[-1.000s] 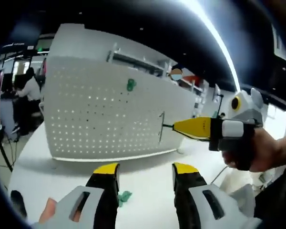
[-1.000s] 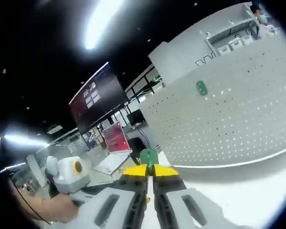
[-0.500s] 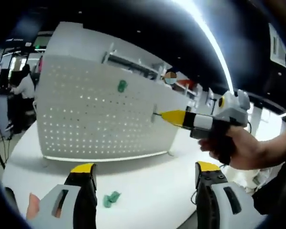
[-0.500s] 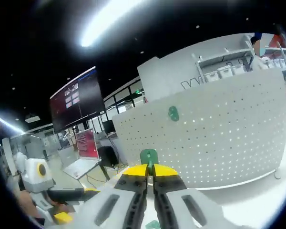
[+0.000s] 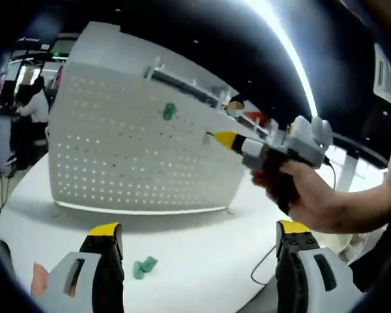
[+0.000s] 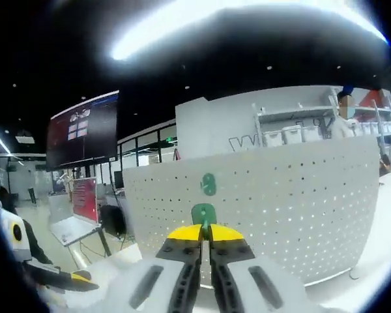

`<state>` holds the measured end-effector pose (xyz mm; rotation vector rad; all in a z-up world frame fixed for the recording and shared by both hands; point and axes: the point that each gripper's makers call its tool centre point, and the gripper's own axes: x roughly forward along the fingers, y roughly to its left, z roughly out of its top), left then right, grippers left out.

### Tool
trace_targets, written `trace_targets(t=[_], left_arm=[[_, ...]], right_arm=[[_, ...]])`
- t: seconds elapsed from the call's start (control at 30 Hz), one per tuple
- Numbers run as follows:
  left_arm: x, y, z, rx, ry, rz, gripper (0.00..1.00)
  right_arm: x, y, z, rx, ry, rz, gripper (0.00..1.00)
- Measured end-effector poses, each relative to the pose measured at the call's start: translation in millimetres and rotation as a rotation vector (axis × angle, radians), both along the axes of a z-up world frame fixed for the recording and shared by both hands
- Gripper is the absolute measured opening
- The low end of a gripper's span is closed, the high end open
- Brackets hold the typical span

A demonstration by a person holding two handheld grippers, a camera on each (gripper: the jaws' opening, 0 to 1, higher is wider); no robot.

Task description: Insert the hook assembly into the mounting plate slot until the hook locks in place.

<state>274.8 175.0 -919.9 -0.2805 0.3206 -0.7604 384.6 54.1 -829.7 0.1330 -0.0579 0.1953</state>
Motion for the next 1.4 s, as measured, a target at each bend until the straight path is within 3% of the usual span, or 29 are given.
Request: trace_targets(t=[0.6, 1.13, 1.27, 1.4], left_arm=[[6.3, 27, -18.1, -0.002, 0.064, 0.069, 1.0], [15.6, 52, -30.1, 0.035, 0.093, 0.119, 0.96], [16.5, 54, -35.0, 0.045, 0.112, 0.116, 0.95], [19.3, 57, -33.5, 0.045, 0.109, 0.123, 0.93]], right_arm=[[74, -20, 32.3, -0.022, -0.06, -0.133, 0.0], [97, -29, 26.4, 0.044, -0.066, -0.21, 0.0], [101, -24, 26.4, -0.014, -0.075, -0.21, 0.0], [103, -21, 28.9, -0.002, -0.083, -0.217, 0.0]])
